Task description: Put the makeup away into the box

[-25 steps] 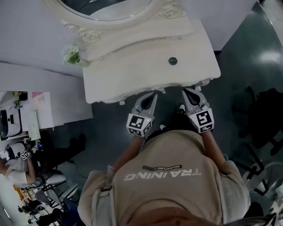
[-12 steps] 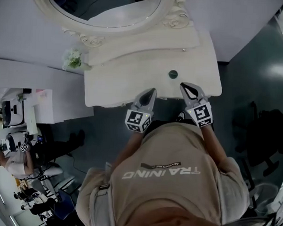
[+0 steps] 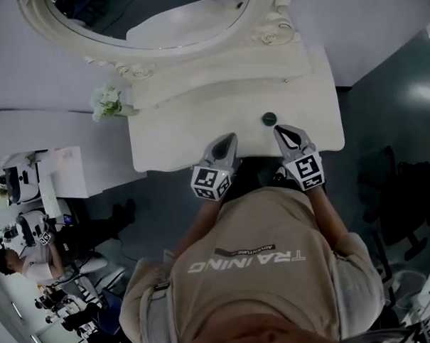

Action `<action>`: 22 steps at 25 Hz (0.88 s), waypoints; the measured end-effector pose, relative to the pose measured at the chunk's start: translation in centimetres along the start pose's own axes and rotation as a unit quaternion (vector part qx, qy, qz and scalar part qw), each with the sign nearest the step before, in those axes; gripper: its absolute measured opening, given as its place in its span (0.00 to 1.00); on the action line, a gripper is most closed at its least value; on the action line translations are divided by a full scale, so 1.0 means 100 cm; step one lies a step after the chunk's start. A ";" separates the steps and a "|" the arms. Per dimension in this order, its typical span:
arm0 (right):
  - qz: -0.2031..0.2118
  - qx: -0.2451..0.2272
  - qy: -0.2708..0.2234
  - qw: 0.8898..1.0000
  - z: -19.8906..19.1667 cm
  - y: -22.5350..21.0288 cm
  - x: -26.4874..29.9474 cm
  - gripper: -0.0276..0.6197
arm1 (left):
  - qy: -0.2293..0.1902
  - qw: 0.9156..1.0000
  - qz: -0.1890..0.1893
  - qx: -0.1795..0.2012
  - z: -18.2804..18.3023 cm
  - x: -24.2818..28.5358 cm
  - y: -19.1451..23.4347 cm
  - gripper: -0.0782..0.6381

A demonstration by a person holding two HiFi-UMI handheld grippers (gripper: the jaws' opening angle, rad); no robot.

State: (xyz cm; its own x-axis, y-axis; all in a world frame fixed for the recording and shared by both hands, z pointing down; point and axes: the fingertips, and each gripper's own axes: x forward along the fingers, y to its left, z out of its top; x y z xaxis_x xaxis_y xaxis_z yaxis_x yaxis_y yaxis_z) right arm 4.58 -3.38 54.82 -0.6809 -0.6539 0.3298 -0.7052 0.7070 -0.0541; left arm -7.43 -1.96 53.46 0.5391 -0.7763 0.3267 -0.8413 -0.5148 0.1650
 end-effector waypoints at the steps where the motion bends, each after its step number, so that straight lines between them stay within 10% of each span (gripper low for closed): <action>1: -0.006 0.000 0.002 1.000 0.004 -0.002 0.006 0.05 | -0.001 1.000 -0.006 -0.004 0.001 0.003 0.007 0.12; 14: -0.155 0.064 0.057 0.984 0.041 -0.042 0.069 0.05 | -0.013 0.994 -0.108 0.022 0.038 0.055 0.100 0.12; 22: -0.161 0.102 0.094 0.977 0.004 -0.040 0.077 0.05 | 0.000 0.989 -0.147 0.007 0.026 0.077 0.085 0.12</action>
State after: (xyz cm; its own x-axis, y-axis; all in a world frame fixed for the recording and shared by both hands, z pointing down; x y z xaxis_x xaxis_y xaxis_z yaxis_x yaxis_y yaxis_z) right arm 2.07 -11.32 57.14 -0.3814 -0.7591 0.5275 -0.9151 0.3907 -0.0993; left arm -10.34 -13.25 54.97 0.7598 -0.5930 0.2664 -0.6482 -0.7226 0.2402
